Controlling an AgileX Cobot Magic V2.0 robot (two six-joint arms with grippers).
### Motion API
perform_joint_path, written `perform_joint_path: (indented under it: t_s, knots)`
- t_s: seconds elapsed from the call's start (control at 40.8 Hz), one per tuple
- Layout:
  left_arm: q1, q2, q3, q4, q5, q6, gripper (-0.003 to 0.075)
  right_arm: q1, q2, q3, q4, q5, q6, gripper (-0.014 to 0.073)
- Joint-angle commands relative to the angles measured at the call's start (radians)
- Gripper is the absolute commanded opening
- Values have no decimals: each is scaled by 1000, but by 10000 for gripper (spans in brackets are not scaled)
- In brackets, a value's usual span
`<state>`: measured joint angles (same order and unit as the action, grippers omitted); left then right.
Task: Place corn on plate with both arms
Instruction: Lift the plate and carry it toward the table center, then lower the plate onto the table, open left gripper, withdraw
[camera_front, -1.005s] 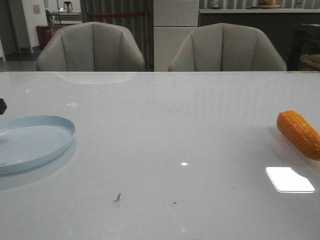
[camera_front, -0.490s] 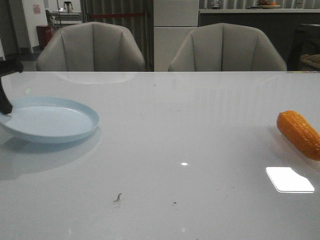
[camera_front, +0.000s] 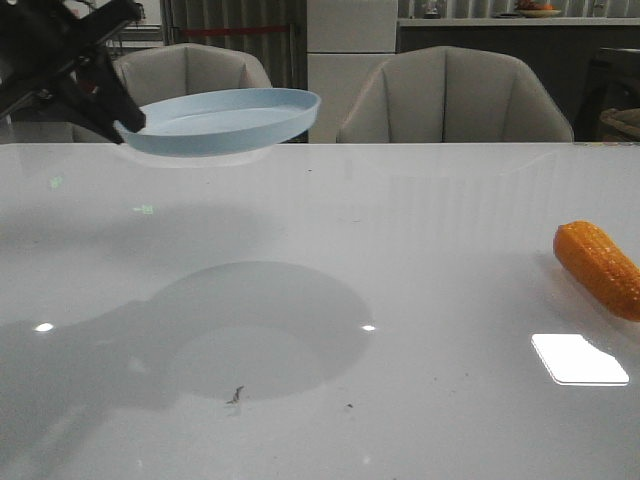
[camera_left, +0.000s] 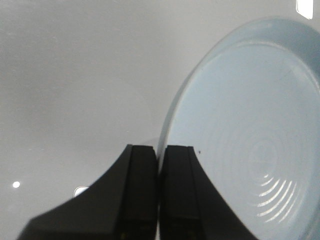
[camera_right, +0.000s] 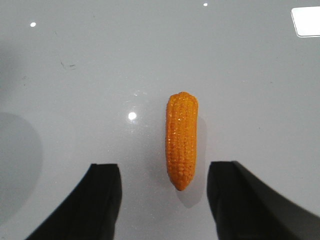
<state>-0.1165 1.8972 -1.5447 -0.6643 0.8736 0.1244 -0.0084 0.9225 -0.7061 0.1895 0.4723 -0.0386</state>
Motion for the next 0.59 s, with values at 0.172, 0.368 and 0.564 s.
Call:
perform_joint_path:
  t_s: [0.172, 0.368, 0.564]
  knots:
    - [-162, -4, -33, -52, -77, -7, 94, -3, -7, -32, 5, -76, -5, 493]
    - [-238, 88, -29, -33, -30, 1, 94, -3, -7, -32, 5, -76, -5, 493]
    - [-293, 127, -29, 141, -30, 39, 143, -3, -7, -32, 5, -76, -5, 493]
